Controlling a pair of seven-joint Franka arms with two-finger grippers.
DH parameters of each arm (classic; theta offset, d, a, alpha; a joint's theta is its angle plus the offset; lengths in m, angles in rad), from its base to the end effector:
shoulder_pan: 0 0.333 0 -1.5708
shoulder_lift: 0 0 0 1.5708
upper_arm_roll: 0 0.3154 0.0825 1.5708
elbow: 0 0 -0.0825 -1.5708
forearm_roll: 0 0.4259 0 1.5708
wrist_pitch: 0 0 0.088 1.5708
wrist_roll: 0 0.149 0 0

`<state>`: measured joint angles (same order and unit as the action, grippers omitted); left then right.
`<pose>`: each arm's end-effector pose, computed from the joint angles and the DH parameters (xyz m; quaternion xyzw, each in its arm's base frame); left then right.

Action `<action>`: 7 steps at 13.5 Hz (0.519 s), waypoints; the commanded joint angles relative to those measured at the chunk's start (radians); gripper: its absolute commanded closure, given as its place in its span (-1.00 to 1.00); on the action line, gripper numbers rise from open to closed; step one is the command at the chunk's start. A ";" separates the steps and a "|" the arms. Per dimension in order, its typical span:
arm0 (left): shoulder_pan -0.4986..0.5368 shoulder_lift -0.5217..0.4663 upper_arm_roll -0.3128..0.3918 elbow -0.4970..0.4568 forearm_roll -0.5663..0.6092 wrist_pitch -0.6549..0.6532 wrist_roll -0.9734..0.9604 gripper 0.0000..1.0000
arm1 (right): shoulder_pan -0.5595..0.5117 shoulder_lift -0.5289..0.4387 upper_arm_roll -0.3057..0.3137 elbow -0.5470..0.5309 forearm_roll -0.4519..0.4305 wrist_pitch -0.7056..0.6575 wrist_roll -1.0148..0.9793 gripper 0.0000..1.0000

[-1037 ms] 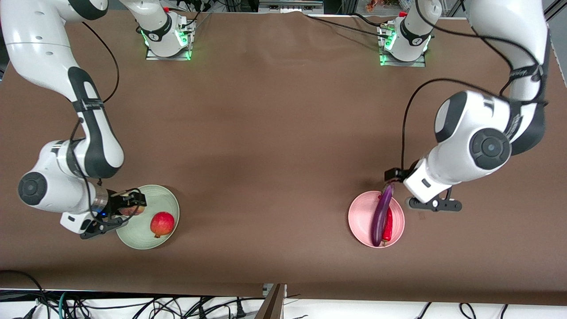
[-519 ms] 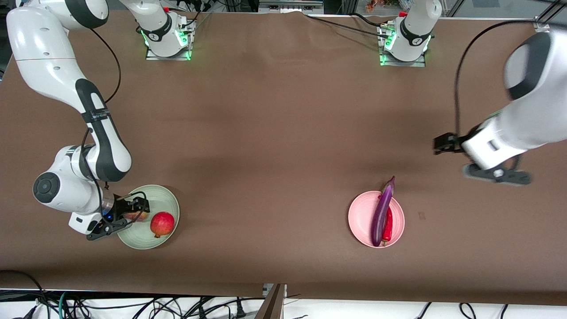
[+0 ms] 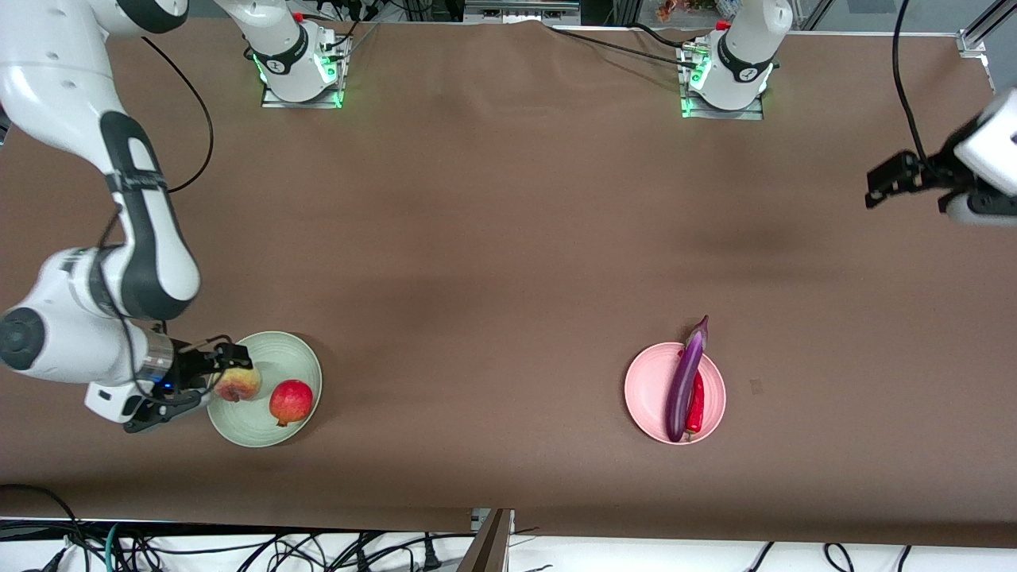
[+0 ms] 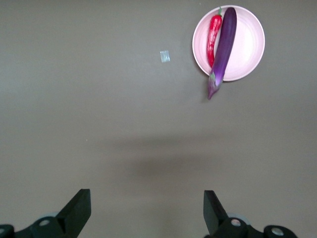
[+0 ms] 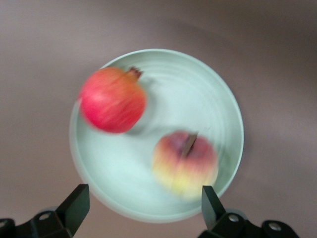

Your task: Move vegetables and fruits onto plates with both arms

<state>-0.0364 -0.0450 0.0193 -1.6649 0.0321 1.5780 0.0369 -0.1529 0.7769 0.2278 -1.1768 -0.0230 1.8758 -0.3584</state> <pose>0.5794 -0.0050 0.5608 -0.9993 0.0275 0.0211 0.0154 0.7827 0.0155 0.2727 -0.9790 -0.1893 0.0197 0.0731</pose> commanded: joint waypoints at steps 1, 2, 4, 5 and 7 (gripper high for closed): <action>-0.013 -0.023 0.008 -0.059 -0.020 0.042 -0.014 -1.00 | 0.013 -0.020 0.010 0.130 0.015 -0.220 0.091 -1.00; -0.014 -0.018 0.005 -0.053 -0.012 0.043 -0.014 -1.00 | 0.016 -0.054 0.011 0.134 0.015 -0.260 0.134 -1.00; -0.013 -0.018 0.005 -0.052 -0.011 0.042 -0.014 -1.00 | 0.042 -0.131 0.005 0.128 0.005 -0.320 0.199 -1.00; -0.013 -0.019 0.005 -0.053 -0.011 0.040 -0.014 -1.00 | 0.049 -0.183 0.004 0.114 0.002 -0.363 0.231 -1.00; -0.005 -0.016 0.007 -0.052 -0.011 0.045 -0.014 -1.00 | 0.070 -0.336 0.002 -0.020 -0.002 -0.385 0.321 -1.00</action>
<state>-0.0409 -0.0545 0.0195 -1.7089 0.0321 1.6098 0.0268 -0.0994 0.5965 0.2360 -1.0495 -0.0179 1.5045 -0.1149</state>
